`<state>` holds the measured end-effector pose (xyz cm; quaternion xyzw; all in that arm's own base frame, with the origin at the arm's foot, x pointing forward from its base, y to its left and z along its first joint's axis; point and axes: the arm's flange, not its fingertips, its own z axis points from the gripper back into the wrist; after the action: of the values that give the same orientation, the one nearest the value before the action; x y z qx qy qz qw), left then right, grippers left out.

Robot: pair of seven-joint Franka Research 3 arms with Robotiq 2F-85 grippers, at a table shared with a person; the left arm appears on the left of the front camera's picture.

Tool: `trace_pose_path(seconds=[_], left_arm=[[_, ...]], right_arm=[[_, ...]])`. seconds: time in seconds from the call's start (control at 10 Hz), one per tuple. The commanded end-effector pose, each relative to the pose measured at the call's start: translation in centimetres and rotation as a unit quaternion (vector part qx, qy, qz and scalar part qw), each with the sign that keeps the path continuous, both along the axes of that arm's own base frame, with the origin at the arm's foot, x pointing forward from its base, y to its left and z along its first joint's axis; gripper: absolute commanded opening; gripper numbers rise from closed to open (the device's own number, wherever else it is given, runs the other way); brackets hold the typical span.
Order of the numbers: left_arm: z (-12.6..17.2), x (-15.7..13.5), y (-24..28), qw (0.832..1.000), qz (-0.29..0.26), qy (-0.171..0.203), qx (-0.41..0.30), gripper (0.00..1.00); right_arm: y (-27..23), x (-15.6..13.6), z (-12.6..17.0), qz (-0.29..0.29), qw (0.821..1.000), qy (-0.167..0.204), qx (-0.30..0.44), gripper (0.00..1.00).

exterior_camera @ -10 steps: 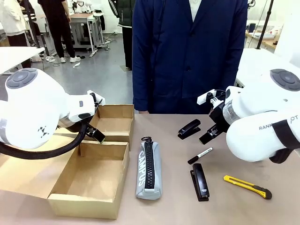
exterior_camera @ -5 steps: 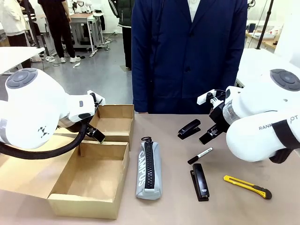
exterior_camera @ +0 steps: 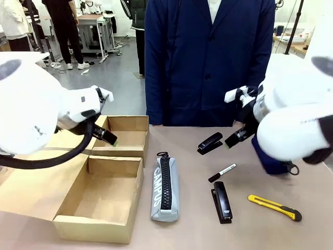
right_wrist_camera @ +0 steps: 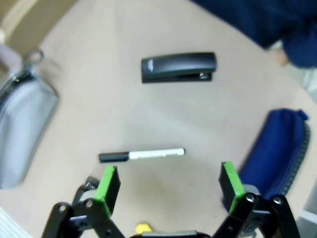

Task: Place items inside the box.
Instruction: Pick up a Pencil pouch or Stapler and place it inside the Mailer Box closest to the robot.

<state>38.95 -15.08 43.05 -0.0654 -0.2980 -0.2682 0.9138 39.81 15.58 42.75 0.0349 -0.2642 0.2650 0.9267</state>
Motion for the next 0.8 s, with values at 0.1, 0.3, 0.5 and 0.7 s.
trace_pose_path(seconds=[0.1,0.3,0.5,0.7], left_arm=[[5.9,-6.0,4.6,0.996,0.009,0.044,-0.073,1.0],[8.5,-7.7,11.1,0.975,-0.014,0.099,-0.196,1.0],[8.5,-8.9,20.2,0.928,0.009,0.113,-0.356,1.0],[5.3,-10.3,26.3,0.856,0.066,0.102,-0.503,1.0]], right_arm=[[-4.7,-3.1,8.3,-0.033,0.987,0.103,0.117,1.0],[-12.6,-5.9,11.0,-0.034,0.949,0.184,0.253,1.0],[-22.2,-8.2,10.2,-0.067,0.898,0.196,0.387,1.0],[-33.0,-11.2,6.0,-0.136,0.823,0.158,0.528,1.0]])
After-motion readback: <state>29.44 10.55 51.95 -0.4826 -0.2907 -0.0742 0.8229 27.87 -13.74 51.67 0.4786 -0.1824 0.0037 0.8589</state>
